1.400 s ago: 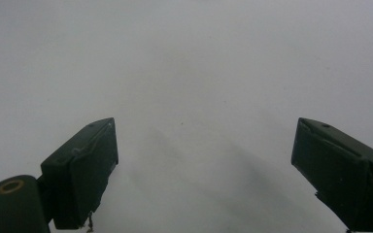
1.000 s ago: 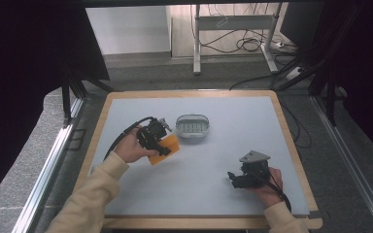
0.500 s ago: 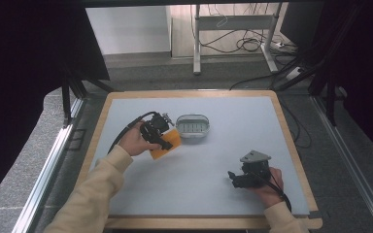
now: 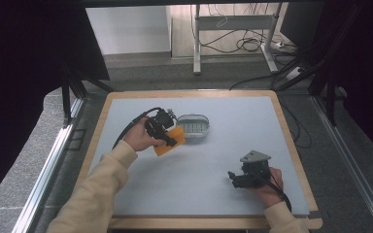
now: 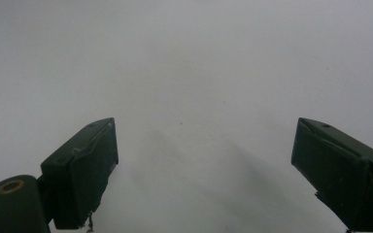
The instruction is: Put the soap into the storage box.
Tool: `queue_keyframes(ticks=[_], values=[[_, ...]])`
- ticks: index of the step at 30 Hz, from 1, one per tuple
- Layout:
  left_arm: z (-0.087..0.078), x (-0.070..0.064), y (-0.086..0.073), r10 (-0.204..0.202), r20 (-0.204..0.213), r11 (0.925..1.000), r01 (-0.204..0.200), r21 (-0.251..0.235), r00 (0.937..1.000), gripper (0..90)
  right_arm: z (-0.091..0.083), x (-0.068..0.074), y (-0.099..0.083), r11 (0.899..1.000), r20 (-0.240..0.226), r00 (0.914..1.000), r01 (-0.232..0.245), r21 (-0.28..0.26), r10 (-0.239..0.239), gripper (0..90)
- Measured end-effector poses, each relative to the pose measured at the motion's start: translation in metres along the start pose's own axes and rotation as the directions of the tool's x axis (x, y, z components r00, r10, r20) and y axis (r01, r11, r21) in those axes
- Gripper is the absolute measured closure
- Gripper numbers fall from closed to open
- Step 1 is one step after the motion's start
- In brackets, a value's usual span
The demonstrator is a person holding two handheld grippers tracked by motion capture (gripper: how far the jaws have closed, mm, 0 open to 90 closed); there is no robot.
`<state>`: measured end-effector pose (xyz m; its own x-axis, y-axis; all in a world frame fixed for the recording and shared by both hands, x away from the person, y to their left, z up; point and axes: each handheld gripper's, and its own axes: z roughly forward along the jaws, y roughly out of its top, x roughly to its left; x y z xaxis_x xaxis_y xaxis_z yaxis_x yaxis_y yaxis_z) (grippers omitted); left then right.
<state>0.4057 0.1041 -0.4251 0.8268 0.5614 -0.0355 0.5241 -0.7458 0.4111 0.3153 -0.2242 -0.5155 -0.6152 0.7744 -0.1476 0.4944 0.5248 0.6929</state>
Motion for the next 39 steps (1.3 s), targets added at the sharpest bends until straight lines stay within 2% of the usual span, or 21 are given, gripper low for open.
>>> queue_keyframes(ticks=[3, 7, 10, 11, 21, 31, 39], values=[[-0.002, -0.001, 0.003, 0.004, -0.002, 1.0000, -0.004, -0.004, 1.0000, 61.9, -0.002, 0.001, 0.001, 1.000, 0.004, 1.0000, 0.005, -0.020, -0.005, 10.7], [-0.005, -0.001, 0.008, 0.013, -0.010, 0.9999, -0.013, -0.004, 0.9999, 61.9, -0.002, 0.002, 0.001, 1.000, 0.000, 0.9999, 0.011, -0.016, -0.011, 10.6], [-0.005, -0.001, 0.010, 0.018, 0.012, 0.9998, -0.018, -0.013, 0.9998, 61.9, -0.002, 0.002, 0.001, 1.000, -0.001, 0.9999, 0.011, -0.013, -0.011, 10.6], [-0.005, -0.002, 0.012, 0.032, 0.008, 0.9994, -0.032, -0.011, 0.9995, 61.9, -0.001, 0.001, 0.001, 1.000, 0.000, 0.9999, 0.013, -0.012, -0.013, 10.6], [0.001, 0.000, 0.024, 0.069, -0.006, 0.9976, -0.069, 0.003, 0.9976, 61.9, -0.002, 0.000, 0.001, 1.000, 0.001, 0.9999, 0.011, -0.011, -0.011, 10.6], [0.006, 0.009, 0.038, 0.109, 0.015, 0.9940, -0.109, -0.001, 0.9939, 61.9, -0.003, 0.000, 0.001, 1.000, 0.003, 0.9999, 0.016, -0.013, -0.016, 10.7], [0.012, 0.016, 0.053, 0.157, 0.015, 0.9876, -0.157, 0.002, 0.9875, 61.9, -0.002, -0.001, 0.001, 1.000, 0.001, 0.9998, 0.018, -0.010, -0.018, 10.7]])
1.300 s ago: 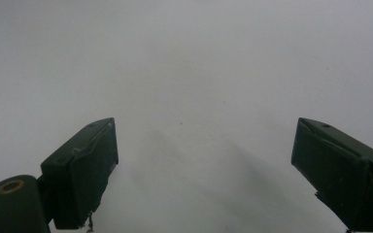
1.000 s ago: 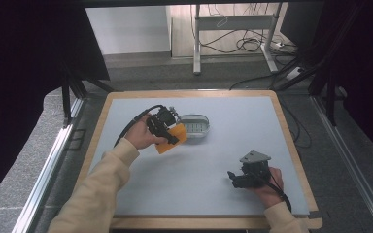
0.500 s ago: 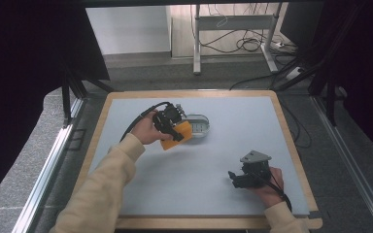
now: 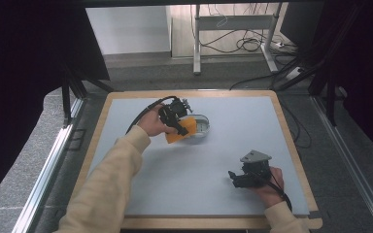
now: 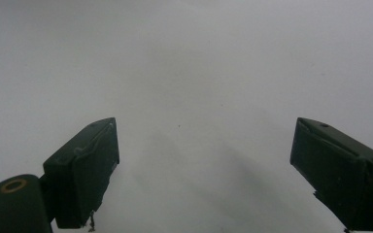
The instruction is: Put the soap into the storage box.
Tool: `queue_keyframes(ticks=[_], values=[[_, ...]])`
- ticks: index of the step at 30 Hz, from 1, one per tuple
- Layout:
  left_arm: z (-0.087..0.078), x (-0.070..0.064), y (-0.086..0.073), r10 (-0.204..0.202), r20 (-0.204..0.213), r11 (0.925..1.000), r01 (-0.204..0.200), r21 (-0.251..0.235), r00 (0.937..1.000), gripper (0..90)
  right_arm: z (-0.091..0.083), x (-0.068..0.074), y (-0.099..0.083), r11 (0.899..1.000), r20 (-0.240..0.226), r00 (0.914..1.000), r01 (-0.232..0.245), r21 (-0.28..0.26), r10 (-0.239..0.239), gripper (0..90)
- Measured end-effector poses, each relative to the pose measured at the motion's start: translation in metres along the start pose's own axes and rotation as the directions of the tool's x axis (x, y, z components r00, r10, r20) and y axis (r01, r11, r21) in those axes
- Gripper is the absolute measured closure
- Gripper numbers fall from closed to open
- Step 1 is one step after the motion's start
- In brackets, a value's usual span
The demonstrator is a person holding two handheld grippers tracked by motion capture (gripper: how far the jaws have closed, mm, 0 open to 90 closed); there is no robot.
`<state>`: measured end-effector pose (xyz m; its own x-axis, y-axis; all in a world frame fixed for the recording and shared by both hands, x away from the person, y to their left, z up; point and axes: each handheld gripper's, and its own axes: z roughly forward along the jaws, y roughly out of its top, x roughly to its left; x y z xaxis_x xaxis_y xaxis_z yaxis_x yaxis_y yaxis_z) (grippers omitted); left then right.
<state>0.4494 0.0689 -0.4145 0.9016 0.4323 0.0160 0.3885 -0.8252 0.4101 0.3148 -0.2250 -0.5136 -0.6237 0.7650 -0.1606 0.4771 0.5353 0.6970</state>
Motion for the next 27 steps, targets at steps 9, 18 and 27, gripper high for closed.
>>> queue_keyframes(ticks=[9, 18, 27], values=[[0.005, 0.008, 0.013, 0.032, 0.022, 0.9993, -0.031, -0.019, 0.9993, 61.9, -0.001, 0.000, 0.001, 1.000, 0.001, 1.0000, 0.002, -0.002, -0.002, 10.7], [0.013, 0.021, 0.019, 0.052, 0.034, 0.9980, -0.051, -0.039, 0.9981, 61.9, 0.000, 0.002, 0.000, 1.000, -0.005, 0.9999, 0.013, 0.003, -0.013, 10.7], [0.015, 0.030, 0.029, 0.070, 0.014, 0.9968, -0.069, -0.039, 0.9974, 61.9, 0.001, 0.001, 0.000, 1.000, -0.007, 0.9999, 0.010, 0.007, -0.010, 10.7]])
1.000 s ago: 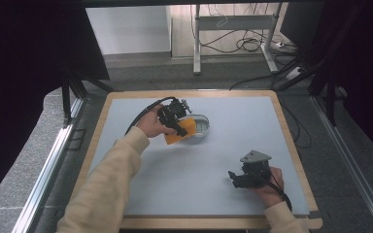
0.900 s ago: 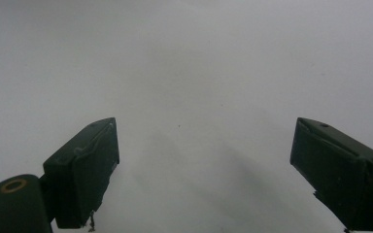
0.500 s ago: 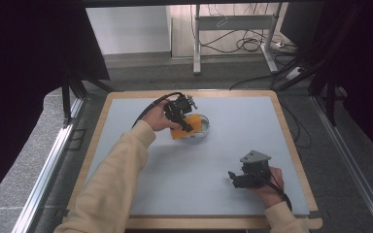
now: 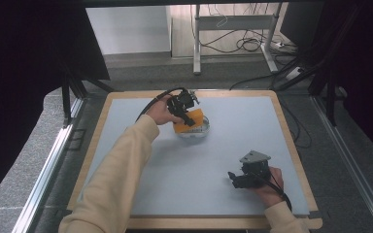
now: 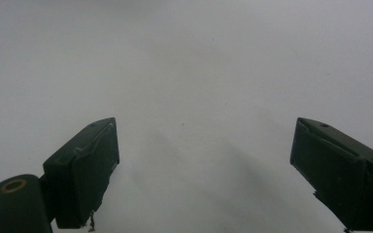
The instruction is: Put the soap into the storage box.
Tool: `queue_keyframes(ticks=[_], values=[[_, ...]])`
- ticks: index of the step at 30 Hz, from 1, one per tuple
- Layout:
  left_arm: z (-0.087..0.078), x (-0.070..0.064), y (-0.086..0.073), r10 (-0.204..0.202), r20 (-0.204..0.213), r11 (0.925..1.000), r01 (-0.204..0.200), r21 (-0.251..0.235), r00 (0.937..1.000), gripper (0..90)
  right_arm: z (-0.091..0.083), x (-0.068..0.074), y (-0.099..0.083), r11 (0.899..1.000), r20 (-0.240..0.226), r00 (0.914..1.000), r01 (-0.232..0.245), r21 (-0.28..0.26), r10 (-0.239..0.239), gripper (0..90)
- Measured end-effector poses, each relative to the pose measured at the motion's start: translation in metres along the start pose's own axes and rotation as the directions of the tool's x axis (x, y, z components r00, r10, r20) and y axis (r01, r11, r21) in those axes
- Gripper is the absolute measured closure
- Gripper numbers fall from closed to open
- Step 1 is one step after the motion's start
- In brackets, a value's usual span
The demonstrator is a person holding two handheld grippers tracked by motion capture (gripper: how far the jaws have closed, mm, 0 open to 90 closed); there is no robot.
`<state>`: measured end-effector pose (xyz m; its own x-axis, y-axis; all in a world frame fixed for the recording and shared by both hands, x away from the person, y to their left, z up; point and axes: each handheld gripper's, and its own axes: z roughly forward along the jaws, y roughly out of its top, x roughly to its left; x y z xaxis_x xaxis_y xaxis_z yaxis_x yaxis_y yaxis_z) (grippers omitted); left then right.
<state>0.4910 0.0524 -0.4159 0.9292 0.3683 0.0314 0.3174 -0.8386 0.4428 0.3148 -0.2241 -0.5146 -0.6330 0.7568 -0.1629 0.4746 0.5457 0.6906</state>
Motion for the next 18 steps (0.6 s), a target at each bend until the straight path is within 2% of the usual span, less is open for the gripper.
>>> queue_keyframes(ticks=[3, 6, 10, 15, 18], values=[[0.001, 0.002, 0.002, 0.001, 0.007, 1.0000, -0.001, -0.005, 1.0000, 61.9, 0.000, 0.000, 0.000, 1.000, -0.003, 1.0000, -0.003, -0.001, 0.003, 10.6], [0.003, 0.005, 0.007, 0.020, 0.018, 0.9997, -0.020, -0.011, 0.9996, 61.9, 0.000, -0.002, -0.001, 1.000, -0.002, 0.9999, -0.011, -0.001, 0.011, 10.7], [0.004, 0.007, 0.012, 0.020, 0.007, 0.9997, -0.020, -0.012, 0.9998, 61.9, -0.001, -0.001, 0.000, 1.000, -0.007, 0.9999, -0.014, -0.003, 0.014, 10.6], [0.005, 0.012, 0.017, 0.027, 0.024, 0.9996, -0.026, -0.014, 0.9994, 61.9, -0.001, 0.000, 0.000, 1.000, -0.010, 0.9999, -0.009, -0.008, 0.009, 10.7], [0.009, 0.016, 0.017, 0.049, 0.043, 0.9988, -0.049, -0.004, 0.9979, 61.9, -0.002, -0.001, 0.000, 1.000, -0.011, 0.9998, -0.014, -0.008, 0.013, 10.6]])
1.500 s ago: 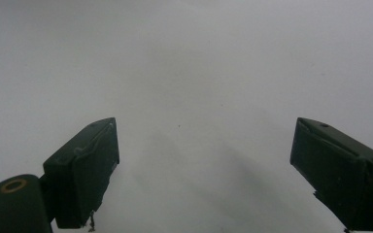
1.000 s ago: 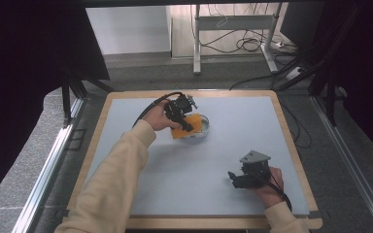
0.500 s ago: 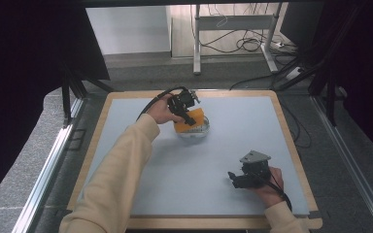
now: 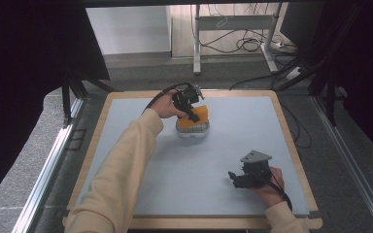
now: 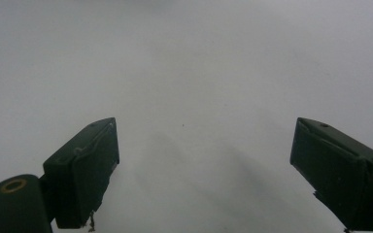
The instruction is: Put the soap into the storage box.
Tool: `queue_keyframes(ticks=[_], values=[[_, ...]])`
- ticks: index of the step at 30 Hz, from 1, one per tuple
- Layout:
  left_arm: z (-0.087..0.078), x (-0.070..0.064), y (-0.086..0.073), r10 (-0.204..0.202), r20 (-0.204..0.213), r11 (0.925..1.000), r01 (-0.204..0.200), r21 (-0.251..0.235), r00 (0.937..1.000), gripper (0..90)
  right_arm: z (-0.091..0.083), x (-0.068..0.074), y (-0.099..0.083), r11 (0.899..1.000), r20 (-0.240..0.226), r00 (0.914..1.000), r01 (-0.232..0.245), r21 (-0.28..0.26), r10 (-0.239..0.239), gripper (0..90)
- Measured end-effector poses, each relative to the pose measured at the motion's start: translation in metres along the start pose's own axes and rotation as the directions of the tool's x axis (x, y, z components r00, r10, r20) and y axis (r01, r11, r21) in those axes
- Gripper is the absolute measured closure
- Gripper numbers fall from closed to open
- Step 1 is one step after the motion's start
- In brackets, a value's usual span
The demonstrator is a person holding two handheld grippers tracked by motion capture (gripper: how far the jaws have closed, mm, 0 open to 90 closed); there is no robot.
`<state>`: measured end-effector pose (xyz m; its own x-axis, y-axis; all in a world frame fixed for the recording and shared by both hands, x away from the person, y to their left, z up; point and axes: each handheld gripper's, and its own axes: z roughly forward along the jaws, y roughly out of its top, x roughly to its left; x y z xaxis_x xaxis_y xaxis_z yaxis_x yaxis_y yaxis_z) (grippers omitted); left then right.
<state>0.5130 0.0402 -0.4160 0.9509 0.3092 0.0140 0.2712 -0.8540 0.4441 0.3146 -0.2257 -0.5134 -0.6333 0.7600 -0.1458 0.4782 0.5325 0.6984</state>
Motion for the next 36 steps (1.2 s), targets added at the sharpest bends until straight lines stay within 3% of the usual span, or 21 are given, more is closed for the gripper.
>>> queue_keyframes(ticks=[12, 29, 36], values=[[0.013, 0.011, -0.004, -0.005, 0.024, 0.9999, 0.005, 0.011, 0.9997, 61.9, 0.001, -0.002, 0.000, 1.000, 0.001, 1.0000, -0.004, 0.000, 0.004, 10.7], [0.026, 0.013, -0.003, 0.031, 0.077, 0.9987, -0.034, 0.039, 0.9965, 61.8, 0.001, -0.002, 0.000, 1.000, 0.001, 1.0000, -0.003, 0.000, 0.003, 10.7], [0.031, 0.015, -0.003, 0.037, 0.081, 0.9977, -0.041, 0.055, 0.9961, 61.8, 0.001, -0.003, 0.000, 1.000, 0.001, 1.0000, -0.004, -0.001, 0.004, 10.6]])
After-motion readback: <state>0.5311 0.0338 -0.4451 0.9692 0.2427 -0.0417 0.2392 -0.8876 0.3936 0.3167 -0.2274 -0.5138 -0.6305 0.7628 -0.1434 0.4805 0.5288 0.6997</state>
